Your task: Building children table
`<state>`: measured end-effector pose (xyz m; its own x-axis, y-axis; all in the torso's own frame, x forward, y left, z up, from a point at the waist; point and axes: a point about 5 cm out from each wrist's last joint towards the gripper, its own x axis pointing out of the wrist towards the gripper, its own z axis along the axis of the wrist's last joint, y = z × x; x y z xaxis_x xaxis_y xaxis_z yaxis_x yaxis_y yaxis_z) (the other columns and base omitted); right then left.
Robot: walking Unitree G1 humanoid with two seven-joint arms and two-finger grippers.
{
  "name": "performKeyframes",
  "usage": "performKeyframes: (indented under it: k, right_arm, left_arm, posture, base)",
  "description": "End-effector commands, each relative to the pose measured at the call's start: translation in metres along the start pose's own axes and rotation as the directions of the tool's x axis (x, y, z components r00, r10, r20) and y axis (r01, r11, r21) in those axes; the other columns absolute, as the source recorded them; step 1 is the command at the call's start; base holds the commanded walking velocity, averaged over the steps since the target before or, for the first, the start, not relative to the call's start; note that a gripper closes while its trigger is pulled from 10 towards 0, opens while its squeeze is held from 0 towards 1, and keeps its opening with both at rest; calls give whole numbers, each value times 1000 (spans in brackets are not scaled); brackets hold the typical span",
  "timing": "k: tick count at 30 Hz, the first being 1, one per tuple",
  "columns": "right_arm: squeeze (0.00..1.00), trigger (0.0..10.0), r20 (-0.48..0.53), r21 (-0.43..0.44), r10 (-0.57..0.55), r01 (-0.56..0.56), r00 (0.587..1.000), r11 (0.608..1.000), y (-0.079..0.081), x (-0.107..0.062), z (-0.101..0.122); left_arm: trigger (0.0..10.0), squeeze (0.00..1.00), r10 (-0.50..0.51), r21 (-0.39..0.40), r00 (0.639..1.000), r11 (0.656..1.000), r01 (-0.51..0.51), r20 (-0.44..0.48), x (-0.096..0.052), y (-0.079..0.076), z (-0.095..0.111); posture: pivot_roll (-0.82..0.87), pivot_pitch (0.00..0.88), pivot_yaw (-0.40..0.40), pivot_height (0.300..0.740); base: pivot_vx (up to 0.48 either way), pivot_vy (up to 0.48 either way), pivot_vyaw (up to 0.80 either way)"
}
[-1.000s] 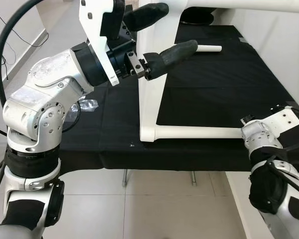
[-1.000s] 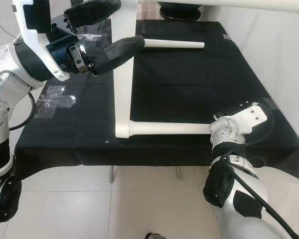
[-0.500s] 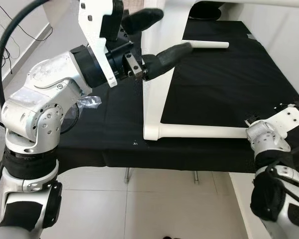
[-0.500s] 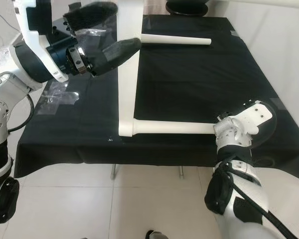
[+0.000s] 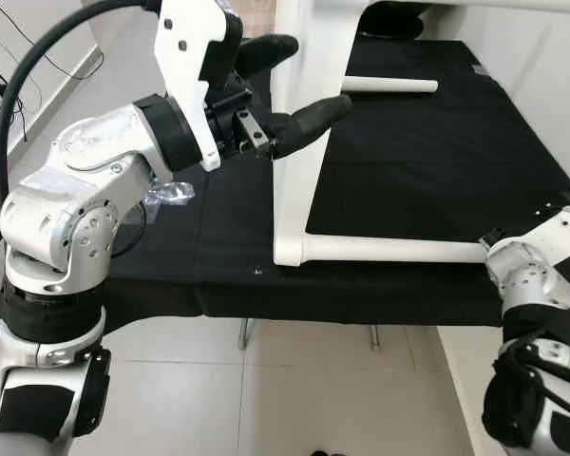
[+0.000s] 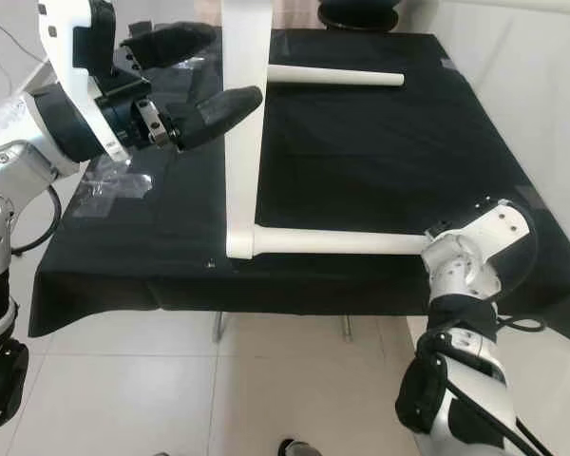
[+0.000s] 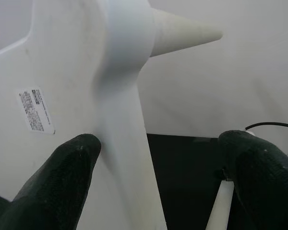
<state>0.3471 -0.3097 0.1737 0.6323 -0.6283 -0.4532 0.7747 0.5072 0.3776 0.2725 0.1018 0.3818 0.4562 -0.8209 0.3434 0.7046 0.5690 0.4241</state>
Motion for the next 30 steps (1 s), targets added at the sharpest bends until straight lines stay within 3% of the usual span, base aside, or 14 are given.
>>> performKeyframes:
  k: [1, 14, 17, 20, 21, 23, 24, 25, 26, 27, 28, 29, 30]
  right_arm:
    - [1000, 10000, 5, -1, -33, 33, 999, 999, -13, 1, 7]
    - [1000, 10000, 34, -17, -50, 51, 998, 999, -34, -9, 19]
    - [1000, 10000, 91, -45, -20, 24, 996, 999, -36, -23, 31]
    - [1000, 10000, 206, -155, 69, -37, 976, 987, -26, -42, 41]
    - [1000, 10000, 206, -155, 69, -37, 976, 987, -26, -42, 41]
    - [1000, 10000, 243, -212, 160, -108, 957, 971, -14, -53, 42]
    - [1000, 10000, 260, -275, 249, -176, 933, 945, -6, -59, 40]
    - [1000, 10000, 260, -275, 249, -176, 933, 945, -6, -59, 40]
    - [329, 10000, 279, -349, 353, -247, 893, 904, 4, -67, 37]
    - [0, 10000, 287, -435, 465, -318, 838, 842, 15, -76, 33]
    - [0, 10000, 287, -435, 465, -318, 838, 842, 15, -76, 33]
    - [0, 10000, 290, -524, 561, -361, 776, 771, 26, -85, 28]
    - [0, 10000, 287, -575, 612, -378, 737, 725, 31, -90, 25]
  left_arm:
    - [10000, 0, -12, 19, 1000, 1000, 12, -13, 1, -1, 1]
    - [10000, 0, -17, 20, 1000, 1000, 17, -20, 0, -2, -2]
    - [10000, 0, -33, 11, 999, 999, 33, -15, 0, -4, -2]
    - [10000, 0, -46, 2, 999, 999, 46, -7, 0, -4, -2]
    - [10000, 0, -46, 2, 999, 999, 46, -7, 0, -4, -2]
    - [10000, 0, -58, -5, 998, 998, 58, 2, 0, -4, -1]
    - [10000, 0, -64, -7, 998, 998, 64, 8, 0, -5, -1]
    - [10000, 0, -64, -7, 998, 998, 64, 8, 0, -5, -1]
    - [10000, 0, -69, -9, 997, 998, 69, 20, 0, -5, 2]
    - [10000, 0, -66, -7, 997, 998, 66, 33, -1, -2, 6]
    - [10000, 0, -66, -7, 997, 998, 66, 33, -1, -2, 6]
    - [10000, 0, -54, -1, 997, 999, 54, 49, -2, 6, 13]
    - [10000, 0, -45, 4, 997, 999, 44, 60, -4, 11, 19]
  posture:
    - [-38, 179, -46, 740]
    - [-42, 179, -42, 740]
    - [-54, 175, -35, 740]
    - [-58, 172, -31, 740]
    - [-58, 172, -31, 740]
    - [-63, 169, -28, 740]
    - [-67, 167, -25, 740]
    - [-67, 167, -25, 740]
    - [-68, 166, -24, 740]
    - [-65, 159, -22, 740]
    - [-65, 159, -22, 740]
    - [-64, 153, -21, 740]
    - [-64, 153, -21, 740]
  base:
    - [0, 0, 0]
    - [0, 0, 0]
    - [0, 0, 0]
    - [0, 0, 0]
    - [0, 0, 0]
    - [0, 0, 0]
    - [0, 0, 0]
    - [0, 0, 0]
    - [0, 0, 0]
    - [0, 0, 0]
    - [0, 0, 0]
    - [0, 0, 0]
    - [0, 0, 0]
